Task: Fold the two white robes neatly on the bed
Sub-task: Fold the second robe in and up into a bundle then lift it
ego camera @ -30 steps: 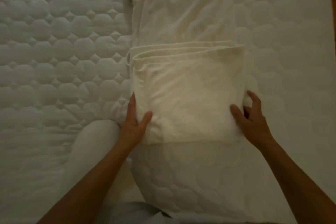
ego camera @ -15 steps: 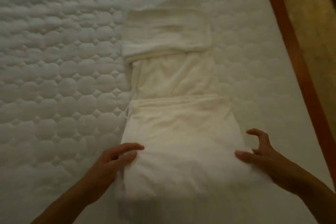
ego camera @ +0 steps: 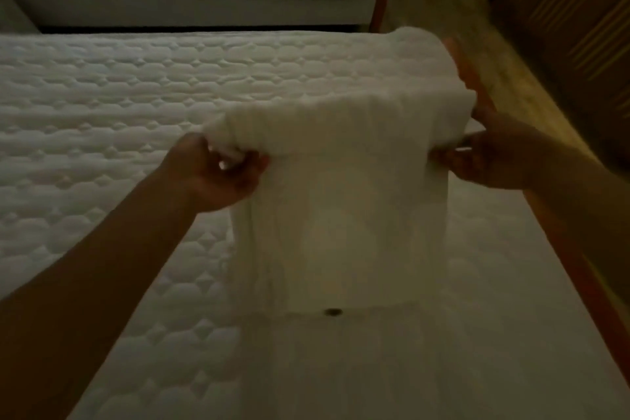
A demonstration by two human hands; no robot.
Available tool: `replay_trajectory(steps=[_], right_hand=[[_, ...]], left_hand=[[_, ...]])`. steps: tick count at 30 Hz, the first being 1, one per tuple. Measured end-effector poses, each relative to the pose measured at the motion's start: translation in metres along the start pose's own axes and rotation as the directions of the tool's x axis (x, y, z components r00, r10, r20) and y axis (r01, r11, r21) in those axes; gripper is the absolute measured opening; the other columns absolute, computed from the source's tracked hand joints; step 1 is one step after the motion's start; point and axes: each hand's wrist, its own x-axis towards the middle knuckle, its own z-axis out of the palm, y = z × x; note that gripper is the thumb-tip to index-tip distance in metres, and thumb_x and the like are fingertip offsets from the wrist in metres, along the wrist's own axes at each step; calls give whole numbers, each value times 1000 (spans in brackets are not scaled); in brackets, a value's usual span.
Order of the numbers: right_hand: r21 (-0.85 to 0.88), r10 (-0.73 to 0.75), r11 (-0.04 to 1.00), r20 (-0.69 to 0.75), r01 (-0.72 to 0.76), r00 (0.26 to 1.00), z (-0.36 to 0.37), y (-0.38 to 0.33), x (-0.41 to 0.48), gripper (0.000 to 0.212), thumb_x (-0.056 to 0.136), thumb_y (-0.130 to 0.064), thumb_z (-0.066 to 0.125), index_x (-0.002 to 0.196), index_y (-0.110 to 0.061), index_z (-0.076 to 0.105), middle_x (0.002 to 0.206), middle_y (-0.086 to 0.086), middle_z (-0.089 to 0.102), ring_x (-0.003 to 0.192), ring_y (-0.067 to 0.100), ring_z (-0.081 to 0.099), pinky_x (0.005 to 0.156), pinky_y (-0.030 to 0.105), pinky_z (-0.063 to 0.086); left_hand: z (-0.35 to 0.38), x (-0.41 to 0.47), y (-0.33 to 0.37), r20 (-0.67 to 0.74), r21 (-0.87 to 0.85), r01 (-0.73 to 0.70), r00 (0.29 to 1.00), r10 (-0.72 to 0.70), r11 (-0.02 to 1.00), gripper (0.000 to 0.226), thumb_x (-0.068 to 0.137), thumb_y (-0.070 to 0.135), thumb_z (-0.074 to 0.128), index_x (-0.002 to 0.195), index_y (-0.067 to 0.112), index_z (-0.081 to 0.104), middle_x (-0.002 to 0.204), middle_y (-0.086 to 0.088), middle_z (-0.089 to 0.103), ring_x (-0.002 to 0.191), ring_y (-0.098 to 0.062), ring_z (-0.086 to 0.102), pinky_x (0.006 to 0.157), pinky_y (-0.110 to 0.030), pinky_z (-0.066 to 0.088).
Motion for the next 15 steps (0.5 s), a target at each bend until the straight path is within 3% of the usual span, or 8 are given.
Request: replay_trajectory(steps=[2, 3, 4, 5, 6, 7, 10, 15], right_hand=[[27, -70, 997, -85, 73, 994, 29, -8, 34, 67, 92, -62, 54, 122, -2, 53, 109, 21, 68, 93, 28, 73, 72, 38, 62], [-117, -130, 987, -179, 111, 975, 38, 0, 52, 68, 94, -61, 53, 127, -1, 51, 113, 21, 66, 94, 29, 70, 75, 41, 60], [-350, -209, 931, -277, 104, 938, 46, 12, 72, 69, 94, -61, 54, 133, -4, 50, 119, 20, 64, 96, 31, 67, 79, 44, 59], [-579, -303, 813, -322, 67, 897, 54, 27, 87, 72, 92, -62, 55, 140, -8, 47, 130, 20, 60, 105, 35, 64, 88, 47, 56], [-730, -377, 682, -296, 47, 878, 64, 43, 98, 77, 90, -64, 56, 146, -12, 42, 140, 18, 55, 118, 37, 58, 98, 48, 51], [-794, -404, 607, -260, 44, 877, 73, 57, 110, 82, 89, -65, 57, 150, -14, 35, 146, 18, 49, 128, 38, 52, 105, 46, 45], [-764, -380, 644, -274, 40, 883, 86, 78, 135, 89, 89, -67, 53, 152, -10, 30, 149, 21, 42, 135, 39, 43, 108, 43, 37], [-544, -351, 833, -385, 97, 854, 68, 70, 167, 102, 76, -77, 61, 145, -4, 43, 143, 16, 51, 129, 36, 50, 107, 44, 40]], left_hand=[[28, 33, 18, -70, 73, -105, 991, 111, 992, 54, 103, 57, 38, 142, 19, 45, 122, -20, 66, 100, -39, 74, 80, -42, 60], [27, 47, 17, -138, 251, -163, 970, 202, 954, 64, 102, 64, 34, 152, 26, 33, 136, -22, 60, 114, -41, 67, 87, -45, 57], [23, 67, 12, -173, 511, -164, 942, 287, 844, 71, 99, 69, 34, 158, 32, 23, 149, -22, 49, 127, -41, 57, 96, -48, 52], [13, 83, -3, -188, 781, -79, 916, 354, 620, 78, 97, 72, 37, 161, 35, 13, 159, -21, 38, 139, -42, 45, 107, -51, 44], [5, 97, -18, -163, 926, -2, 900, 405, 378, 84, 95, 74, 39, 162, 36, 6, 164, -19, 30, 145, -41, 37, 113, -53, 36], [2, 105, -32, -152, 961, 38, 900, 408, 273, 88, 94, 74, 41, 162, 34, 3, 165, -18, 27, 147, -41, 33, 116, -53, 32], [-9, 122, -73, -129, 970, 40, 921, 367, 241, 86, 94, 68, 47, 162, 26, 14, 162, -17, 30, 145, -41, 34, 117, -51, 33], [-10, 147, -69, -296, 946, 156, 779, 553, 285, 93, 77, 87, 49, 138, 17, 55, 140, -15, 54, 131, -39, 49, 107, -56, 35]])
